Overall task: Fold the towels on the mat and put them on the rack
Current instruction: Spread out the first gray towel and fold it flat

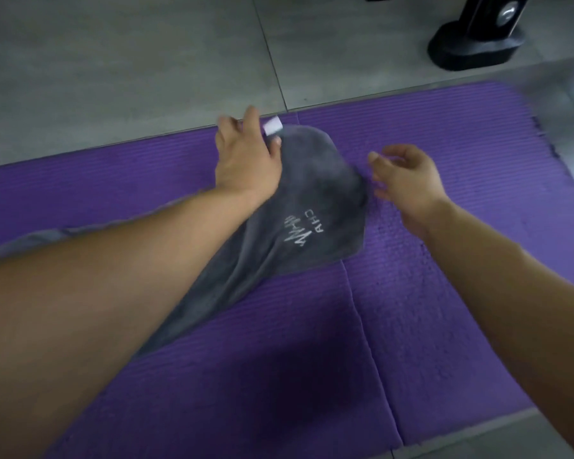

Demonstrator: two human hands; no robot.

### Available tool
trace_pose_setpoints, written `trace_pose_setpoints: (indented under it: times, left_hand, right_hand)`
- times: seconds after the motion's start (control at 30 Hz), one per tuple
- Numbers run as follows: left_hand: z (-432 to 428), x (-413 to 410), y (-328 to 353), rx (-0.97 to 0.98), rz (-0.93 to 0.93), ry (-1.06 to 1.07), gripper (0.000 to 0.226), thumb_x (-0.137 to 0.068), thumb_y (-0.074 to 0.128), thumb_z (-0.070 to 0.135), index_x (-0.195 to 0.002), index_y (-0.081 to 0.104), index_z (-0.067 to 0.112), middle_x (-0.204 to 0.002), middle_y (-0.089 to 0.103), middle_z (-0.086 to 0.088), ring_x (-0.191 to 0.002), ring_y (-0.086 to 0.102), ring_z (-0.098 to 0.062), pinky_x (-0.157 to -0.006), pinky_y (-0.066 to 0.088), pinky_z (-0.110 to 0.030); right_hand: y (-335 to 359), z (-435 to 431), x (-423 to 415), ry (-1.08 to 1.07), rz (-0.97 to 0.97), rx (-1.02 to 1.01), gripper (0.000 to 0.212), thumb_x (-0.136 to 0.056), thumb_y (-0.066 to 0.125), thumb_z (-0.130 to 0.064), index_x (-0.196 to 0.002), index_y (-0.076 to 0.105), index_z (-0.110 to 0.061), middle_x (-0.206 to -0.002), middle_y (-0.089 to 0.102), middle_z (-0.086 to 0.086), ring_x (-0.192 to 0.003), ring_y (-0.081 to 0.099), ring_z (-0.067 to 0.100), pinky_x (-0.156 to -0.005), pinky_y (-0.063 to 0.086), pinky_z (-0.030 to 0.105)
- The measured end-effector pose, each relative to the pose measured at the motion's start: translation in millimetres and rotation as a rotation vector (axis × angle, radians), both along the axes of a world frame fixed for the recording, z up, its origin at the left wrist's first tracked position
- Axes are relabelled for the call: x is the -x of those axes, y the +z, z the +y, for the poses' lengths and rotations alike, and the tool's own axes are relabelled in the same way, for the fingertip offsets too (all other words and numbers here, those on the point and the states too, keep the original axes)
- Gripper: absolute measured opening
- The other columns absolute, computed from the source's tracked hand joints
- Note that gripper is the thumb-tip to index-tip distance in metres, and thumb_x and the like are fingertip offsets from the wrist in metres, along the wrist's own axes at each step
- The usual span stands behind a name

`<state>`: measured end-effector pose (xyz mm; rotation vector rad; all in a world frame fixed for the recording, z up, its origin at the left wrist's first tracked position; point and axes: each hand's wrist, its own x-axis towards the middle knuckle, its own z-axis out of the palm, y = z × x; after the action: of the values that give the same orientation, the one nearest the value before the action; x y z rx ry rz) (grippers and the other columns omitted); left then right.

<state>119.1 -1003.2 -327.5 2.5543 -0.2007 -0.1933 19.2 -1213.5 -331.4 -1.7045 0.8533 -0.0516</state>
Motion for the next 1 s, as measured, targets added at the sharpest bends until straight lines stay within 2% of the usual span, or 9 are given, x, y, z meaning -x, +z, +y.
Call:
trace_pose_setpoints:
  times: [0.1,0.2,0.3,0.4,0.53,0.63,0.73,0.9,1.0]
  left_hand:
    - [9.6,39.3,-15.2,-0.170,-0.027,-0.231,0.044,-0.101,0.047,0.040,-0.140,0.048,0.020,-0.143,0.038,-0.011,-0.135,0.036,-0.033,-0.111,0.036,-0.051]
    - [29.7,72.8,-28.0,-0.283,-0.051,-0.316,0.044,-0.102,0.041,0.046,-0.135,0.055,0.023,-0.146,0.040,-0.007,-0.138,0.034,-0.028,-0.116,0.026,-0.049]
    - [41.4,89.5,-42.2,-0.394,0.041,-0.353,0.060,-0.101,0.028,0.056,-0.152,0.038,0.027,-0.162,0.025,-0.010,-0.150,0.020,-0.028,-0.125,0.011,-0.049]
    - [49.6,92.1,-53.4,-0.438,0.137,-0.411,0.071,-0.099,0.013,0.063,-0.162,0.009,0.030,-0.170,-0.006,-0.006,-0.156,-0.011,-0.023,-0.125,-0.007,-0.050]
    - [48.2,88.7,-50.8,-0.335,0.265,-0.391,0.072,-0.097,0.006,0.068,-0.161,-0.003,0.036,-0.169,-0.018,0.001,-0.152,-0.025,-0.015,-0.123,-0.017,-0.049]
    - [39.3,84.0,-41.8,-0.281,0.346,-0.332,0.072,-0.097,0.009,0.071,-0.160,-0.003,0.039,-0.169,-0.014,-0.001,-0.153,-0.023,-0.016,-0.123,-0.017,-0.050]
    - [31.4,83.0,-38.8,-0.342,0.356,-0.340,0.076,-0.095,0.013,0.075,-0.160,-0.003,0.040,-0.169,-0.015,-0.005,-0.154,-0.022,-0.022,-0.122,-0.016,-0.054]
    - [19.0,86.2,-46.4,-0.450,0.298,-0.390,0.081,-0.094,0.020,0.077,-0.160,-0.002,0.037,-0.167,-0.022,-0.009,-0.152,-0.026,-0.032,-0.120,-0.014,-0.060]
    - [11.7,86.2,-52.0,-0.460,0.263,-0.410,0.082,-0.094,0.024,0.076,-0.161,-0.004,0.037,-0.166,-0.025,-0.009,-0.150,-0.029,-0.033,-0.120,-0.014,-0.061]
  right_hand:
    - [-15.1,8.5,23.8,0.005,0.109,0.071,0.059,-0.062,0.072,-0.067,-0.104,0.065,-0.026,-0.094,0.074,-0.003,-0.087,0.073,0.019,-0.081,0.062,0.048]
    - [-21.5,20.4,40.3,0.131,0.295,0.103,0.044,-0.079,0.075,-0.056,-0.085,0.070,-0.013,-0.075,0.075,0.008,-0.069,0.074,0.023,-0.067,0.064,0.043]
    - [-22.5,32.7,49.6,0.307,0.353,0.248,0.041,-0.081,0.076,-0.051,-0.069,0.067,-0.012,-0.057,0.068,0.000,-0.059,0.069,0.020,-0.061,0.062,0.038]
    - [-27.3,41.8,56.0,0.328,0.138,0.164,0.031,-0.088,0.074,-0.034,-0.065,0.060,-0.019,-0.057,0.060,-0.007,-0.060,0.059,0.012,-0.064,0.057,0.037]
    - [-26.9,49.8,70.4,0.082,-0.147,-0.227,0.014,-0.100,0.058,-0.032,-0.093,0.059,-0.020,-0.088,0.074,0.004,-0.090,0.074,0.021,-0.081,0.061,0.039]
    - [-24.3,39.6,80.9,0.030,0.032,0.108,0.018,-0.102,0.053,-0.036,-0.096,0.056,-0.019,-0.079,0.066,-0.006,-0.073,0.065,0.004,-0.067,0.051,0.027]
    - [-23.6,12.9,95.4,0.172,0.288,0.364,0.026,-0.097,0.060,-0.038,-0.082,0.059,-0.016,-0.068,0.057,-0.007,-0.065,0.053,0.010,-0.062,0.035,0.029]
    - [-15.9,-7.3,136.1,0.185,0.077,-0.194,0.019,-0.089,0.074,-0.016,-0.074,0.063,-0.015,-0.064,0.063,-0.007,-0.059,0.054,0.005,-0.060,0.045,0.020]
    - [-24.8,-3.5,153.2,0.257,0.049,-0.080,0.019,-0.087,0.076,-0.014,-0.077,0.060,-0.015,-0.066,0.061,-0.005,-0.062,0.055,0.009,-0.062,0.048,0.029]
